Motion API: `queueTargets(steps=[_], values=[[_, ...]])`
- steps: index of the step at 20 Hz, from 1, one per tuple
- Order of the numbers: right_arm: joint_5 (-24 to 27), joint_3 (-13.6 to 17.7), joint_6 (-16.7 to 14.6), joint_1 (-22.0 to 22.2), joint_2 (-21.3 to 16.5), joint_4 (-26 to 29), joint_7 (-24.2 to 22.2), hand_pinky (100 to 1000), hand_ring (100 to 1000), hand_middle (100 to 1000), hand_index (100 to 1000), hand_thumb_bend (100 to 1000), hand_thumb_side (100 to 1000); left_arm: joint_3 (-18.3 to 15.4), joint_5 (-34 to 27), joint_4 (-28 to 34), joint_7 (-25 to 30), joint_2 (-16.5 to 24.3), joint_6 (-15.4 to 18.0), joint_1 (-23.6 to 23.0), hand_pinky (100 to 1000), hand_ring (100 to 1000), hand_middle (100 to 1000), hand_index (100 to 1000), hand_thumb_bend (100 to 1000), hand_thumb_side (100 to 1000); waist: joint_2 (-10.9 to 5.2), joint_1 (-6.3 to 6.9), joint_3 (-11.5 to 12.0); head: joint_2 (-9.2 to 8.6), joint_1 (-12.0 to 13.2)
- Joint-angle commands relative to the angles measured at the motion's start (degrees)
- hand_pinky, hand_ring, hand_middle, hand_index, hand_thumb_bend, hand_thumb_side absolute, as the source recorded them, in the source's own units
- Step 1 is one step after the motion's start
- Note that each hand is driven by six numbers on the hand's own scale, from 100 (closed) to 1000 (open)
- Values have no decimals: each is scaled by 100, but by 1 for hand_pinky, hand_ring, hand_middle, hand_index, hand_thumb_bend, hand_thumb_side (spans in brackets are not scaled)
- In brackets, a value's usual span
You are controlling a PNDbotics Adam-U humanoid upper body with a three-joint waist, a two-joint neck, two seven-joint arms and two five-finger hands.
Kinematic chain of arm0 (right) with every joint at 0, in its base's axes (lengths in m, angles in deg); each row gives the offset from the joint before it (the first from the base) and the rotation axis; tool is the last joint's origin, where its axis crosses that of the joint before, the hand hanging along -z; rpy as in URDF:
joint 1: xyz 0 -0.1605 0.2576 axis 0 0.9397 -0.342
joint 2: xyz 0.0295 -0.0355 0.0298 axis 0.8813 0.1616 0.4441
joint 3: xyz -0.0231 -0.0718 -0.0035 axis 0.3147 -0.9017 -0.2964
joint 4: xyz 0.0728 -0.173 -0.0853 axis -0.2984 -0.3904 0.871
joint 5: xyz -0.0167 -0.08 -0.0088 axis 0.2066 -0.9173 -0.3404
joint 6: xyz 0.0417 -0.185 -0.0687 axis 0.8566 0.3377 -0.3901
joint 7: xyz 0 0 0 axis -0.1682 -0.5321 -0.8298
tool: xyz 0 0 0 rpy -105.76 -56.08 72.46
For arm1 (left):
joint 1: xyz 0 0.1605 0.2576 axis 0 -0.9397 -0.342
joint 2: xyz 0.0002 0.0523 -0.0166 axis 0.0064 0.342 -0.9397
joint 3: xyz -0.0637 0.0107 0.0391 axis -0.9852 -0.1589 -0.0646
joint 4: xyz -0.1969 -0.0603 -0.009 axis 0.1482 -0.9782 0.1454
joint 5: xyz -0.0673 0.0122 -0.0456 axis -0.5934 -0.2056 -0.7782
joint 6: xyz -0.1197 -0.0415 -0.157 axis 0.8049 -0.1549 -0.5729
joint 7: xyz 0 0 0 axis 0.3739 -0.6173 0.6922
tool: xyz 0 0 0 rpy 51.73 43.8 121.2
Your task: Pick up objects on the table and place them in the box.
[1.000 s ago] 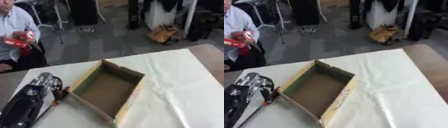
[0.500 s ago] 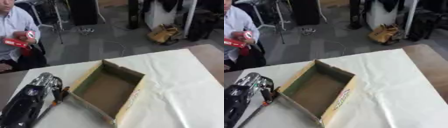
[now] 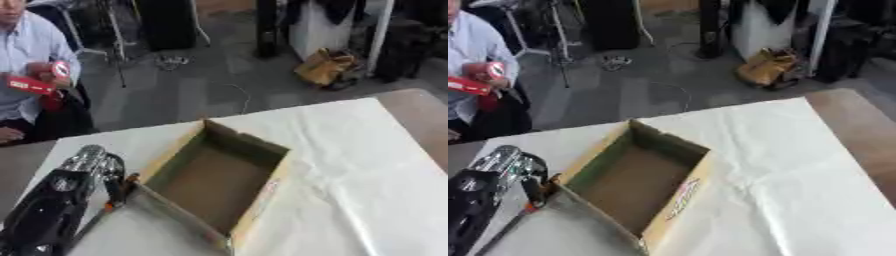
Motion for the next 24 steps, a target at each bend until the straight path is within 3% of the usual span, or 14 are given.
queueTargets(steps=[1,9,12,13,16,17,24], values=[[32,5,-867,-57,-96,65,877,840,827,635,701,100,1000,-27,5,80,31,82,3,124,1000,1000,1000,894,237,356,-92,-61,-10,-55,21],[38,3,-865,-66,-93,65,874,840,827,634,701,100,1000,-24,40,102,-44,65,11,127,999,1000,1000,845,215,346,-87,-58,-21,-68,14],[42,4,-865,-66,-90,65,870,840,827,634,701,100,1000,-26,57,94,-101,54,11,115,996,1000,1000,845,243,351,-81,-57,-34,-65,14],[43,5,-865,-67,-89,65,869,840,829,634,701,100,1000,-27,62,89,-115,51,11,112,994,1000,1000,844,296,364,-80,-57,-37,-65,13],[46,6,-865,-72,-91,65,867,840,829,634,701,100,1000,-29,80,80,-155,46,21,111,994,1000,1000,843,304,366,-78,-55,-42,-69,6],[47,5,-864,-74,-91,65,865,840,829,634,701,100,1000,-27,89,83,-171,46,25,112,986,1000,1000,838,373,379,-77,-53,-42,-66,5],[57,1,-860,-83,-93,65,852,841,829,634,701,100,1000,-37,235,91,-362,46,-22,115,957,1000,1000,828,365,336,-75,-51,-38,-71,7]])
